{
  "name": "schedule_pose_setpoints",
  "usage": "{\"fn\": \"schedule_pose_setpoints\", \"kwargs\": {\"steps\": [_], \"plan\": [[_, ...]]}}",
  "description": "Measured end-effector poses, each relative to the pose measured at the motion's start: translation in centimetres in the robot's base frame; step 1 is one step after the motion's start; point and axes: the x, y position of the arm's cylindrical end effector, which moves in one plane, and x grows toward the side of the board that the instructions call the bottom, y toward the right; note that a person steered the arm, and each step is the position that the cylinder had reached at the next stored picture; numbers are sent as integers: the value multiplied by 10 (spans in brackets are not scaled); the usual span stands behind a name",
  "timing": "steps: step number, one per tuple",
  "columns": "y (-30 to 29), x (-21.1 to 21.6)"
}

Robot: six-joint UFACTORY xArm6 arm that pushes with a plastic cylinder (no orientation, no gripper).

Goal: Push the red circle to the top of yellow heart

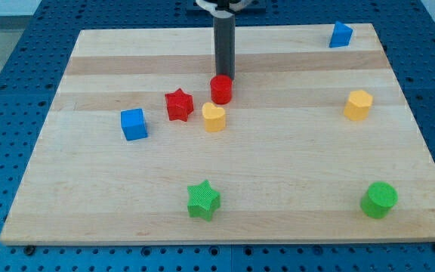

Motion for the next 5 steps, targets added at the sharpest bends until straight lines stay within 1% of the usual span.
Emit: {"fn": "schedule_pose_setpoints", "kwargs": {"steps": [1,2,4,5], "plan": [[0,17],[21,2],[72,-95],[113,-121]]}}
